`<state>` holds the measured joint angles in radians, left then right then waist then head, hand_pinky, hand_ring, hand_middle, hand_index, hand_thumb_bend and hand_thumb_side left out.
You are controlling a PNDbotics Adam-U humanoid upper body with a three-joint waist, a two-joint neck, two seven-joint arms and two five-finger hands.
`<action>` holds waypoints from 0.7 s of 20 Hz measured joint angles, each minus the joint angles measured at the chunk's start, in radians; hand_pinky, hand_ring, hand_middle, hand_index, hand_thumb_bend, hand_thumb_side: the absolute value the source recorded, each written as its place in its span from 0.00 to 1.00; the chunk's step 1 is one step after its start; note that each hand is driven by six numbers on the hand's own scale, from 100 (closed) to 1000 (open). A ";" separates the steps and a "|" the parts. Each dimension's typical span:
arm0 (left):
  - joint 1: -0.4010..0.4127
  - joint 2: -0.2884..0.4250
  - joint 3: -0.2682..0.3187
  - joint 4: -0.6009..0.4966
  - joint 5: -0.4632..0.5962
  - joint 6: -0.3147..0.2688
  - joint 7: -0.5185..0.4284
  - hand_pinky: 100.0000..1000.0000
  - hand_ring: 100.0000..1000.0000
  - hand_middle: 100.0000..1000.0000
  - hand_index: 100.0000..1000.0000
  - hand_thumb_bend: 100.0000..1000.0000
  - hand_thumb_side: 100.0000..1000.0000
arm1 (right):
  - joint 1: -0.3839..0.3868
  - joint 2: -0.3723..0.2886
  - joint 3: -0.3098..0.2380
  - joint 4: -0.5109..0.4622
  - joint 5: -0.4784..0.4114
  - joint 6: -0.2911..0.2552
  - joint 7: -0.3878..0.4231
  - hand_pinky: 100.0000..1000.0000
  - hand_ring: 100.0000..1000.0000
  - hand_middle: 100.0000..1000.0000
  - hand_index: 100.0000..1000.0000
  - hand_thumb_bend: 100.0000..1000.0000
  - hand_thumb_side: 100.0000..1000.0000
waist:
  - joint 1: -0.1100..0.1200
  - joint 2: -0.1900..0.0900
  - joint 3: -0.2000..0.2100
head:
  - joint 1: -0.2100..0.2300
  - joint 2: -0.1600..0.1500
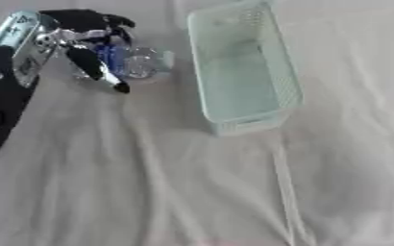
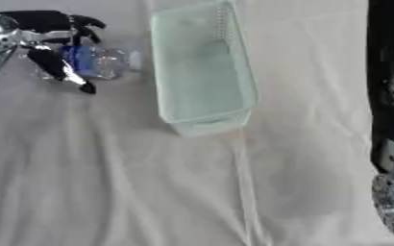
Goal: Pick up objects on the table and place them in the box.
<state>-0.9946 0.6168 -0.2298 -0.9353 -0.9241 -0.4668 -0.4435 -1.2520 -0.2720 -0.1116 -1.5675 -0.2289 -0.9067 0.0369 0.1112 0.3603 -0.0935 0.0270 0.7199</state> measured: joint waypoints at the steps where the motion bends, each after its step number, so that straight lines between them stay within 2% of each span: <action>1: 0.001 0.000 0.002 0.000 0.001 0.004 -0.001 0.26 0.46 1.00 0.78 0.65 0.54 | 0.000 0.000 0.000 0.000 -0.001 -0.001 0.002 0.66 0.76 0.82 0.84 0.00 1.00 | 0.000 0.001 0.000 | 0.000 0.000; 5: 0.001 0.002 0.007 0.000 0.001 0.020 -0.007 0.19 0.40 1.00 0.76 0.56 0.36 | 0.000 0.000 0.000 0.000 -0.008 0.000 0.008 0.66 0.76 0.81 0.84 0.00 1.00 | 0.000 0.002 0.000 | 0.000 0.000; 8: 0.001 0.009 0.010 0.000 0.000 0.029 -0.015 0.12 0.35 1.00 0.73 0.49 0.27 | -0.001 0.000 -0.002 0.001 -0.009 -0.001 0.010 0.66 0.76 0.81 0.83 0.00 1.00 | 0.000 0.002 0.000 | 0.001 0.000; 10: 0.001 0.009 0.011 -0.002 -0.002 0.035 -0.018 0.02 0.27 0.95 0.64 0.39 0.18 | -0.004 0.000 -0.004 0.001 -0.010 -0.002 0.013 0.65 0.76 0.81 0.83 0.00 1.00 | -0.001 0.002 0.001 | 0.001 0.000; 12: 0.001 0.010 0.012 -0.007 -0.009 0.043 -0.012 0.00 0.21 0.89 0.54 0.27 0.08 | -0.004 0.000 -0.005 0.001 -0.013 -0.001 0.015 0.65 0.76 0.81 0.84 0.00 1.00 | -0.001 0.003 0.002 | 0.001 0.000; 14: 0.002 0.012 0.013 -0.013 -0.022 0.051 0.006 0.00 0.16 0.84 0.48 0.21 0.01 | -0.004 0.000 -0.005 0.002 -0.016 0.000 0.016 0.65 0.76 0.81 0.83 0.00 1.00 | -0.001 0.004 0.003 | 0.001 0.000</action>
<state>-0.9925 0.6288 -0.2166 -0.9483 -0.9465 -0.4158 -0.4374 -1.2557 -0.2720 -0.1170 -1.5653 -0.2451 -0.9068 0.0531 0.1100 0.3643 -0.0908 0.0283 0.7200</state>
